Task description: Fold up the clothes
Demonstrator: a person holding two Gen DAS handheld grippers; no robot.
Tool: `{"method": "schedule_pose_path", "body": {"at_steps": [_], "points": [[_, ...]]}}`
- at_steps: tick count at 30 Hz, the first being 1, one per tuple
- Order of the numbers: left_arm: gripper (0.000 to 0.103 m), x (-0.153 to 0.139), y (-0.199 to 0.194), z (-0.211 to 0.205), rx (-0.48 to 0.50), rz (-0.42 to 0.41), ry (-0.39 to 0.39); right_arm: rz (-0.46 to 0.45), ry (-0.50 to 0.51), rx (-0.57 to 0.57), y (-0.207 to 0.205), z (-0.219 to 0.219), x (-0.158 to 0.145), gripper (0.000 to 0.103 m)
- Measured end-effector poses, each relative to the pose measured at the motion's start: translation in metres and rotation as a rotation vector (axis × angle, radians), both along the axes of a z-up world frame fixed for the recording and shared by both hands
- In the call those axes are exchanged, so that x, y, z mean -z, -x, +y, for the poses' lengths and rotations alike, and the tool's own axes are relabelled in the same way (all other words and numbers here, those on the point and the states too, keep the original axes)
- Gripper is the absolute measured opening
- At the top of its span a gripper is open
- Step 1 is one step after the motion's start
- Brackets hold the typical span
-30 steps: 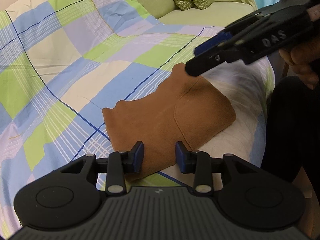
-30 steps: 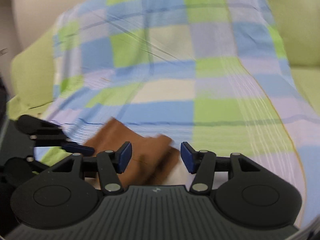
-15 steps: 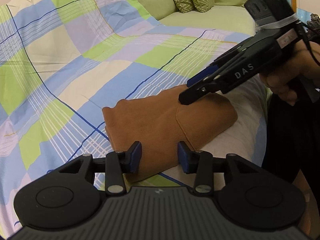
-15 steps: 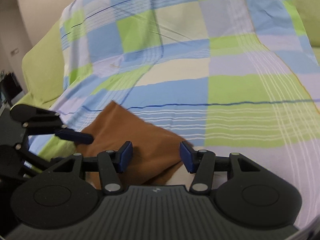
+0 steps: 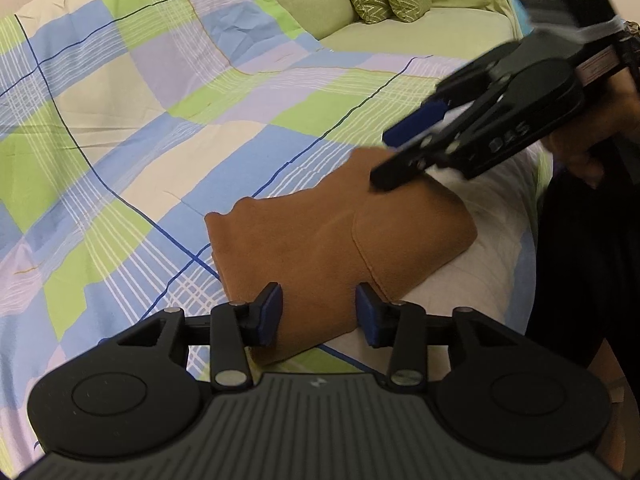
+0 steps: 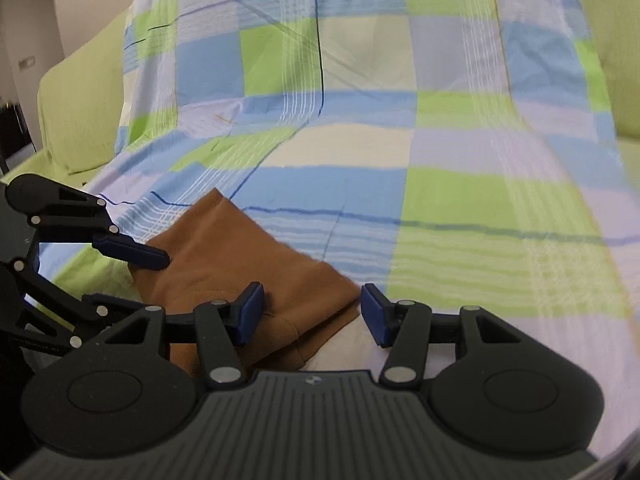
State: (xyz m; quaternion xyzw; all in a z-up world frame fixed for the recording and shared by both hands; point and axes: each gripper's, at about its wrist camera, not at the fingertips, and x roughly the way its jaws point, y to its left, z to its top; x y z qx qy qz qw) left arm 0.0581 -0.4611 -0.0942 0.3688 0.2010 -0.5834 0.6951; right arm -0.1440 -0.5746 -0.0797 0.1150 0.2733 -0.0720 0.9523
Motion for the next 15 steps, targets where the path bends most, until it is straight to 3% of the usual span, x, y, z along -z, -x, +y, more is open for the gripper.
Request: {"method": "schedule_pose_path", "body": {"at_steps": [5,8,10,15], "points": [[0.048,0.0,-0.001,0.001,0.001,0.004,0.005,-0.104,-0.002,-0.193,0.018,0.016,-0.012,0.048],[0.048,0.001,-0.001,0.001,0.004,0.008,0.004,-0.055,0.032,-0.255,0.015,0.021,0.001,0.048],[0.048,0.002,0.0,0.001,0.014,0.004,-0.003,-0.005,0.002,-0.277,0.011,0.016,0.012,0.048],[0.048,-0.008,-0.005,0.004,0.01,0.032,0.033,-0.015,-0.003,-0.289,0.006,0.005,0.003,0.046]]}}
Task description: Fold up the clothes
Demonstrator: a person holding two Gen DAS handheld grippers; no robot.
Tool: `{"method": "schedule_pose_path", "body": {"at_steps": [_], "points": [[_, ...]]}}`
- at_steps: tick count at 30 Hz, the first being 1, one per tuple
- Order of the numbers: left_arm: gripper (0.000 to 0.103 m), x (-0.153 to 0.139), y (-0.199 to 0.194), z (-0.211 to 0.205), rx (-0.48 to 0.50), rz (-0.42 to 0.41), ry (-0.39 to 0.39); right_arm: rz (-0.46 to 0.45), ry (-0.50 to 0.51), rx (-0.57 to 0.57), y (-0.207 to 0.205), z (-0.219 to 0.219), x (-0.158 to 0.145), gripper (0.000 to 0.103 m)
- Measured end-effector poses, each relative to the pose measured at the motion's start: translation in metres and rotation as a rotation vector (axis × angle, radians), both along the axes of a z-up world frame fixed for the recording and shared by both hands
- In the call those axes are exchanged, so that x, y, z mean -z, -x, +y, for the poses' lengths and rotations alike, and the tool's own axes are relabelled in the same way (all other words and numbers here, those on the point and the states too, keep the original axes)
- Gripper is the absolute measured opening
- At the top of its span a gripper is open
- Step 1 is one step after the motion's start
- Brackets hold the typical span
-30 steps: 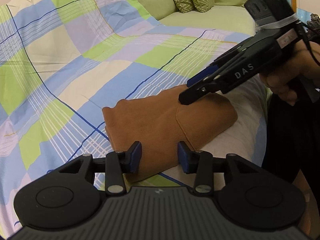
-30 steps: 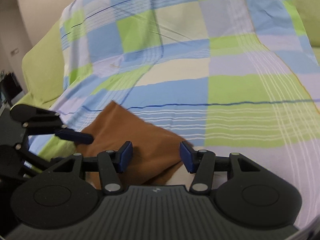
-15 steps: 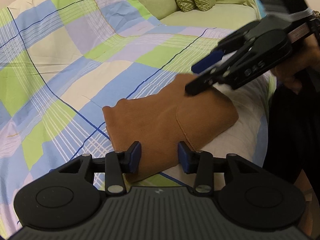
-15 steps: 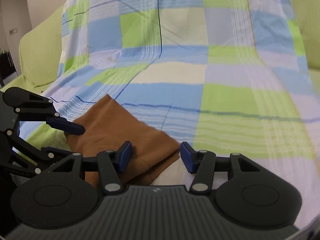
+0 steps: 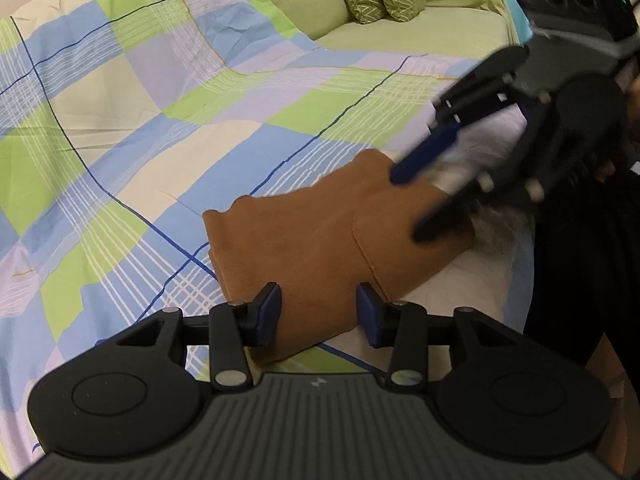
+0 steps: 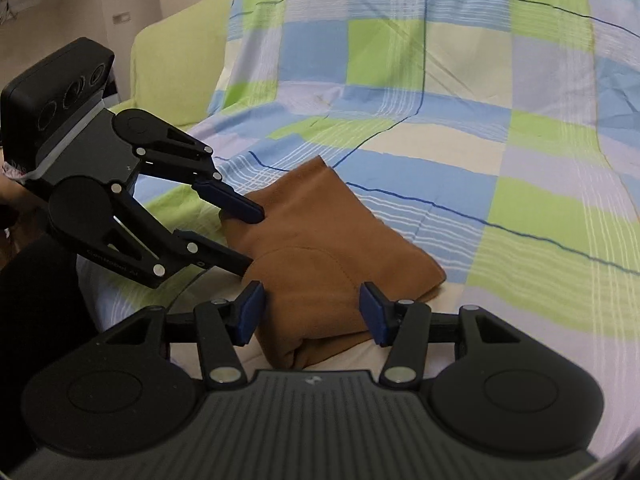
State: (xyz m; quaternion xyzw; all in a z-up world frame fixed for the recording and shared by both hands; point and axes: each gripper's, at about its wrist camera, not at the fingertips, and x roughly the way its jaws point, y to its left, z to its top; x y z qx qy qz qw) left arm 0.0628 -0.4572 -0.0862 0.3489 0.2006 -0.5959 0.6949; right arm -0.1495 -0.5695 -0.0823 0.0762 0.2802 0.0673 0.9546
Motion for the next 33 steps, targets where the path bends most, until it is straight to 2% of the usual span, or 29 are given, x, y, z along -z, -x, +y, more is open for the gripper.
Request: {"method": "schedule_pose_path", "body": {"at_steps": [2,4,6,11,17,26,33], "points": [[0.048,-0.009,-0.006,0.002,-0.016,0.029,0.053,-0.034,-0.024,0.035,-0.002,-0.011,-0.002,0.046],[0.048,-0.014,-0.013,-0.001,-0.037,0.049,0.074,-0.008,-0.009,0.038,-0.006,-0.014,0.006,0.045],[0.048,-0.013,-0.018,-0.006,-0.047,0.039,0.071,0.013,-0.001,0.036,-0.009,-0.016,0.017,0.045],[0.049,0.006,-0.03,-0.028,-0.072,-0.004,0.01,0.015,0.01,0.037,-0.011,-0.018,0.021,0.045],[0.05,0.015,-0.029,-0.026,-0.091,-0.013,0.017,0.031,0.033,0.033,-0.019,-0.017,0.024,0.046],[0.05,0.013,-0.025,-0.03,-0.107,-0.027,0.004,0.05,0.049,0.052,-0.021,-0.013,0.022,0.047],[0.05,0.005,-0.015,-0.026,-0.097,-0.085,-0.009,0.062,0.067,0.058,-0.023,-0.01,0.021,0.047]]}}
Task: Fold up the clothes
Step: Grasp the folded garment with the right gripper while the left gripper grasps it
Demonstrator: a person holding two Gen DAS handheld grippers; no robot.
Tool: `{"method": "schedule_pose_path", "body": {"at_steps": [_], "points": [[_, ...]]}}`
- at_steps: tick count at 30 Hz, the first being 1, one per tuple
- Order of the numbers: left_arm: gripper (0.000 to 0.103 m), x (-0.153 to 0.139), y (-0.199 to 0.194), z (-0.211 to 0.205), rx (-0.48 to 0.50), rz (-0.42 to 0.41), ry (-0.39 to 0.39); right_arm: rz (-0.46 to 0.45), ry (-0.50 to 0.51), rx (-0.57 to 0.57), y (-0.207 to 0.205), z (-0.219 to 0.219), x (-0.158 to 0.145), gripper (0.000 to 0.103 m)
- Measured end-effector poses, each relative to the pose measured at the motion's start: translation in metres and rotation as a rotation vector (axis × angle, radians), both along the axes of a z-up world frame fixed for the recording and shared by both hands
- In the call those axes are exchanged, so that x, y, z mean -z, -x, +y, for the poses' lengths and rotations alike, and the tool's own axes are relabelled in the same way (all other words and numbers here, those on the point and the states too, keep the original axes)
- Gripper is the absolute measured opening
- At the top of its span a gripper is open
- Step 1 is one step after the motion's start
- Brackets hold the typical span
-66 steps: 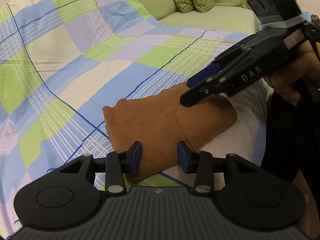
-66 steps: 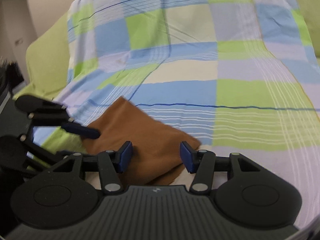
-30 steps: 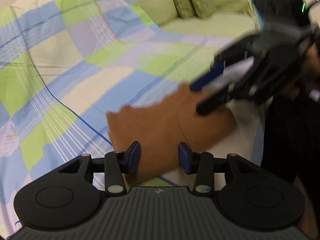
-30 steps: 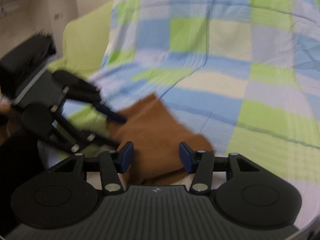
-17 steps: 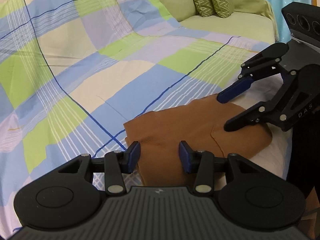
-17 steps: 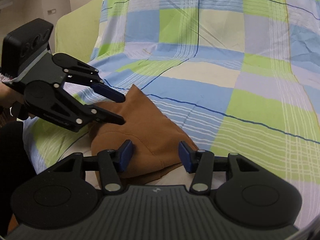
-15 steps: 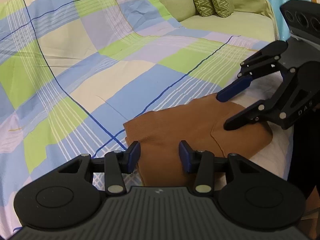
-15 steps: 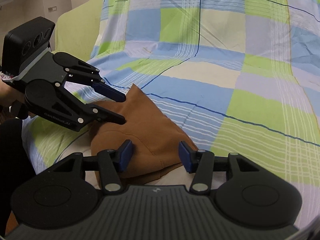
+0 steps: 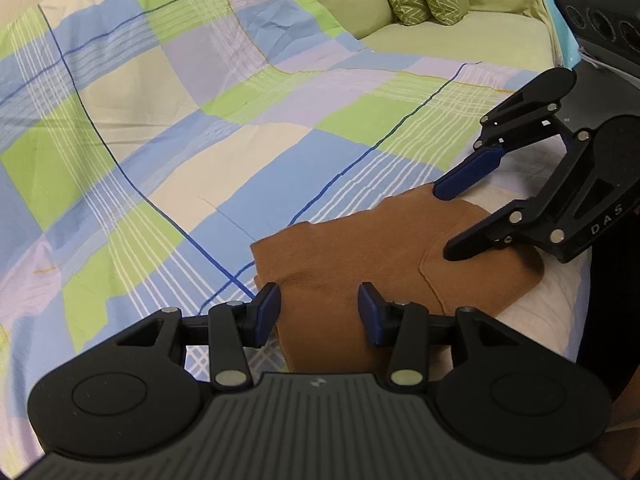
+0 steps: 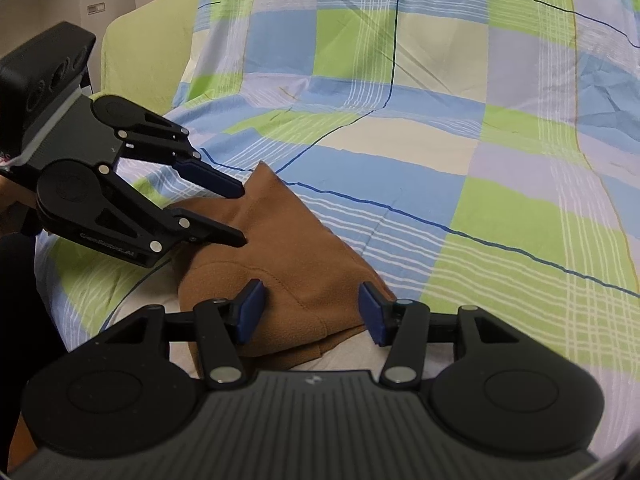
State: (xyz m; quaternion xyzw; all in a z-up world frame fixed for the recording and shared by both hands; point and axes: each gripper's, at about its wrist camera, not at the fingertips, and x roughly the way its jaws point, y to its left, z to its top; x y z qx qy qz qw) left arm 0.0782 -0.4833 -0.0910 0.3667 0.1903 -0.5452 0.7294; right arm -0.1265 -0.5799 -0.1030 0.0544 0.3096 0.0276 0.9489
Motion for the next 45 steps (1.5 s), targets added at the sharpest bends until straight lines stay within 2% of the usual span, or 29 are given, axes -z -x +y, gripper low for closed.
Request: {"method": "schedule_pose_path", "body": {"at_steps": [8,12,16,18,20,27,29,30,31,33,35,37,39,42,43,44,45], "points": [[0.05,-0.015,0.013,0.019,-0.002,-0.054,0.031,0.003,0.011,0.005,0.0,0.002,-0.001,0.048],[0.05,-0.018,0.024,0.028,0.041,-0.092,0.027,-0.003,0.012,0.003,0.002,0.002,-0.006,0.049],[0.05,-0.015,0.051,0.04,0.193,-0.197,-0.015,-0.104,-0.011,0.03,0.028,-0.008,-0.028,0.05],[0.05,-0.007,0.073,0.042,0.301,-0.296,-0.05,-0.116,0.014,0.039,0.041,-0.012,-0.033,0.05],[0.05,0.003,0.09,0.038,0.367,-0.359,-0.068,-0.105,0.045,0.044,0.051,-0.012,-0.034,0.05],[0.051,0.035,0.12,0.014,0.478,-0.486,-0.113,-0.078,0.154,0.034,0.085,0.0,-0.032,0.052],[0.051,0.051,0.126,0.004,0.518,-0.581,-0.152,-0.083,0.199,0.014,0.09,0.007,-0.031,0.057],[0.051,0.054,0.127,0.003,0.528,-0.595,-0.155,-0.087,0.237,-0.003,0.093,0.013,-0.03,0.057],[0.051,0.055,0.126,0.001,0.533,-0.595,-0.157,-0.087,0.274,-0.024,0.094,0.018,-0.029,0.057],[0.051,0.051,0.12,-0.003,0.529,-0.54,-0.156,-0.085,0.364,-0.079,0.092,0.028,-0.026,0.059],[0.051,0.039,0.105,-0.008,0.503,-0.402,-0.135,-0.082,0.479,-0.15,0.089,0.039,-0.02,0.064],[0.051,0.029,0.09,-0.009,0.492,-0.293,-0.113,-0.089,0.606,-0.231,0.084,0.052,-0.014,0.064],[0.051,0.023,0.077,-0.011,0.498,-0.218,-0.101,-0.102,0.708,-0.301,0.079,0.061,-0.009,0.064],[0.051,0.018,0.065,-0.014,0.519,-0.156,-0.093,-0.112,0.852,-0.401,0.07,0.069,-0.001,0.064],[0.051,0.017,0.061,-0.015,0.527,-0.14,-0.091,-0.112,0.859,-0.407,0.07,0.069,0.0,0.064],[0.051,0.016,0.059,-0.016,0.534,-0.13,-0.089,-0.116,0.949,-0.475,0.066,0.071,0.006,0.064],[0.051,0.015,0.057,-0.016,0.545,-0.128,-0.088,-0.119,0.978,-0.498,0.065,0.072,0.007,0.064]]}}
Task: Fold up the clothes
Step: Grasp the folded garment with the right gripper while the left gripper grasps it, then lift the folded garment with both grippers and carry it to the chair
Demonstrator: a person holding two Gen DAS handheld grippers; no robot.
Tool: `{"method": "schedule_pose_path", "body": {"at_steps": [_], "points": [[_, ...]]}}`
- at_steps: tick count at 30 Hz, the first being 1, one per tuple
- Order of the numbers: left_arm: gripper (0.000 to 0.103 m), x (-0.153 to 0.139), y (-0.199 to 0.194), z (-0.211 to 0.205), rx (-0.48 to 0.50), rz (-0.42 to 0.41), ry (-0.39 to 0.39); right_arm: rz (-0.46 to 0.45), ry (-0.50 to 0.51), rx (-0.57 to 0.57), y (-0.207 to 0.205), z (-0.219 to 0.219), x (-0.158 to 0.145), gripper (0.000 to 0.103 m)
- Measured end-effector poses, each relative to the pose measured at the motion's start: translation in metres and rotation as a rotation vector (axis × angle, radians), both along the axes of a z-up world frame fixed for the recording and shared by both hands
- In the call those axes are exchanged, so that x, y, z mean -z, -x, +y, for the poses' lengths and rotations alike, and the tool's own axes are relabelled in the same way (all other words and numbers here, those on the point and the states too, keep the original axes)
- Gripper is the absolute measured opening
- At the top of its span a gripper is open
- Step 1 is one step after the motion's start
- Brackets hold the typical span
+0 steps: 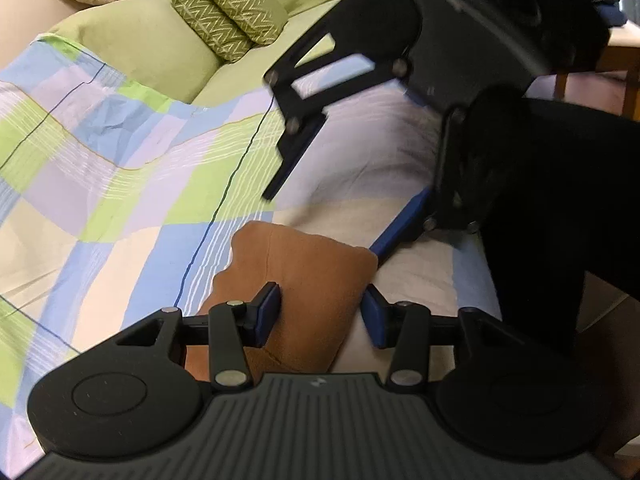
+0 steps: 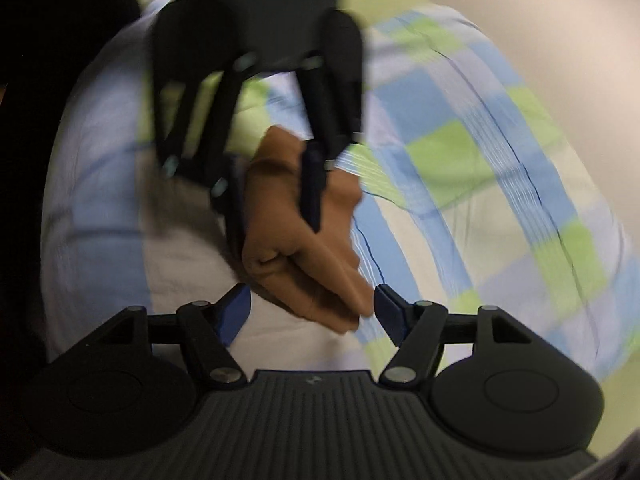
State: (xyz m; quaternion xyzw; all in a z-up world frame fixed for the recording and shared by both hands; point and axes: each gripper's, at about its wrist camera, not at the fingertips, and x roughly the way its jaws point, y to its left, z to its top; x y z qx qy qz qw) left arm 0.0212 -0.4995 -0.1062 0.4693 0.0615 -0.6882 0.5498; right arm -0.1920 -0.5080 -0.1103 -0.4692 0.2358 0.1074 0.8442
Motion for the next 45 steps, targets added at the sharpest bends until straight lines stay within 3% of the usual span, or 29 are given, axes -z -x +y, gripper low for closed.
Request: {"method": "schedule_pose_path", "body": {"at_steps": [2,7,9,14,17,20,25,27,28,29,30,33,38,45], "points": [[0.051,0.001,-0.004,0.0,0.029,0.002,-0.002,0.008,0.058,-0.064,-0.005,-0.002,0.002,0.064],[0.051,-0.001,-0.01,0.002,0.057,0.012,0.015,0.031,0.089,-0.135,-0.023,-0.009,-0.002,0.059],[0.051,-0.001,-0.012,0.002,0.054,0.019,0.019,0.042,0.101,-0.159,-0.028,-0.009,0.001,0.053],[0.051,-0.002,-0.013,0.007,0.036,0.02,0.04,0.097,0.101,-0.177,-0.035,-0.005,0.002,0.022],[0.053,-0.008,-0.012,0.02,0.001,0.013,0.077,0.103,0.092,-0.137,-0.031,0.0,0.002,0.018],[0.054,-0.007,-0.008,0.034,-0.029,-0.072,0.118,0.12,0.012,-0.047,-0.025,0.009,-0.02,0.018],[0.054,0.005,-0.002,0.045,-0.006,-0.257,0.132,0.145,-0.231,0.086,-0.018,0.015,-0.065,0.017],[0.053,0.011,-0.001,0.048,0.021,-0.316,0.122,0.145,-0.255,0.107,-0.013,0.02,-0.075,0.017],[0.052,0.012,-0.003,0.047,0.019,-0.316,0.112,0.147,-0.26,0.116,-0.011,0.022,-0.079,0.017],[0.044,0.012,-0.005,0.045,0.01,-0.301,0.1,0.148,-0.264,0.124,-0.009,0.025,-0.083,0.017],[0.021,0.013,-0.008,0.043,0.001,-0.287,0.087,0.157,-0.281,0.145,-0.009,0.027,-0.089,0.017],[0.02,0.009,-0.006,0.055,-0.027,-0.207,0.09,0.179,-0.319,0.19,-0.012,0.026,-0.098,0.017],[0.02,-0.008,0.004,0.073,-0.058,-0.141,0.126,0.206,-0.354,0.256,-0.007,0.038,-0.115,0.017],[0.02,-0.042,0.023,0.097,-0.064,-0.095,0.159,0.201,-0.413,0.325,0.011,0.056,-0.139,0.017]]}}
